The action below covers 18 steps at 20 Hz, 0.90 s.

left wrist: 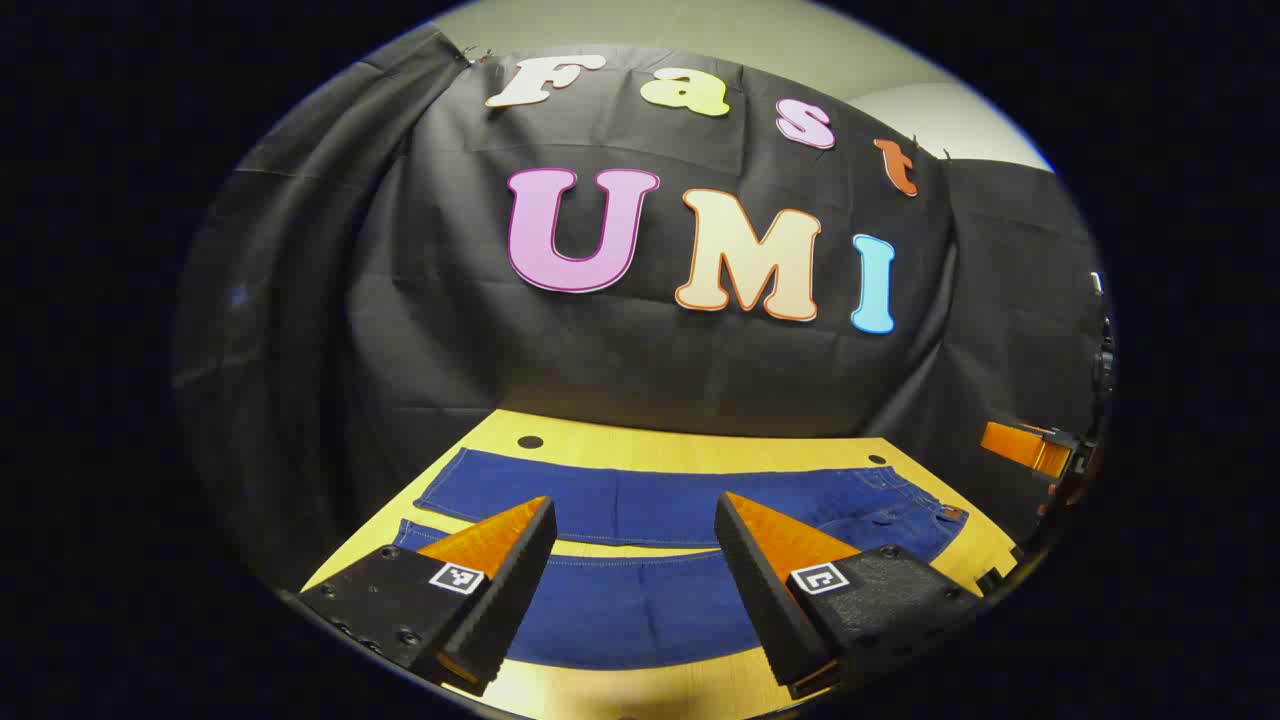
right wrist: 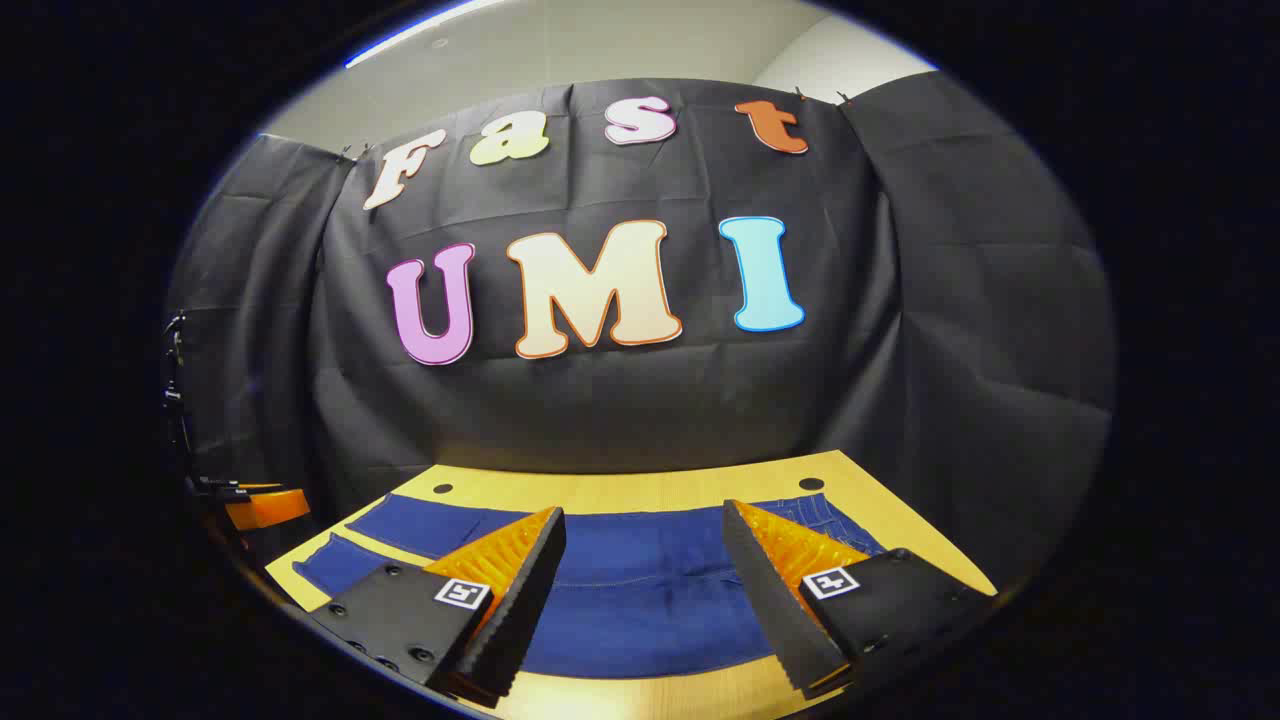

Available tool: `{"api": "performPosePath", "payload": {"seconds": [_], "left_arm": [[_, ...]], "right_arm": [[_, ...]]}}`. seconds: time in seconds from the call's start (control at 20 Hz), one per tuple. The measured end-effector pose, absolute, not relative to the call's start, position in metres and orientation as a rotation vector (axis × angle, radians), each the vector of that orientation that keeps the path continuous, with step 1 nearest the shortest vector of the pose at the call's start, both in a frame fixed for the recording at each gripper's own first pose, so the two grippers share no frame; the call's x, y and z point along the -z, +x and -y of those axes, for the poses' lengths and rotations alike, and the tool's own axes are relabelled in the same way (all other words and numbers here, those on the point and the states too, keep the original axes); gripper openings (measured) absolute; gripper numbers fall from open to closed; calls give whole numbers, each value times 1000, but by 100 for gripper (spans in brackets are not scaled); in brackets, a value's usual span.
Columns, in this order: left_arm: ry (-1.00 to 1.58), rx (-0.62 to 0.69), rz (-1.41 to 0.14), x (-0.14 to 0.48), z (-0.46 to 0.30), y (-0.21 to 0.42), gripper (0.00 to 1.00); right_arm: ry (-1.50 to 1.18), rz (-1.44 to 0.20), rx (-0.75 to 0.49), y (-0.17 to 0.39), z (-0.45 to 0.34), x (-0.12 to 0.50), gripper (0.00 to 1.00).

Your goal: Grasp the waist and the cuffs of the jeans and fold them to make the two legs overlap; first hold the waist and fold one-third of the jeans toward the cuffs, then hold the cuffs and fold the remaining one-third in the same direction to finish folding.

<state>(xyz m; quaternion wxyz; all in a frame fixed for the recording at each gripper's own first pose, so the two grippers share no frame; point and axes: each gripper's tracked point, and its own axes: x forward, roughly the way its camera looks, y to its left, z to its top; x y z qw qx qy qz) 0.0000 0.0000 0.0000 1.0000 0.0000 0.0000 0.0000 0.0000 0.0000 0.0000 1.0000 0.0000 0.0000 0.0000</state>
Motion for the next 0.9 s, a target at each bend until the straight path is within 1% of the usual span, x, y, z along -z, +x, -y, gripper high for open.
{"api": "performPosePath", "payload": {"seconds": [0.15,0.2,0.35,0.4,0.6,0.75,0.9], "left_arm": [[4,14,-22,8,3,-1,95],[6,21,-32,12,5,-1,95],[12,41,-58,22,8,-2,95],[13,47,-65,25,9,-2,95],[25,84,-92,31,18,-1,95],[52,138,-103,38,24,0,95],[143,212,-191,64,20,0,95]], "right_arm": [[-11,-10,-2,-2,0,3,97],[-11,-13,-4,-2,-1,3,93],[-26,-34,-11,-5,-2,9,93],[-32,-41,-10,-7,-2,10,97],[-37,-72,-1,-14,3,20,98],[-27,-85,8,-19,7,25,97],[-41,-102,14,-24,12,33,97]]}}
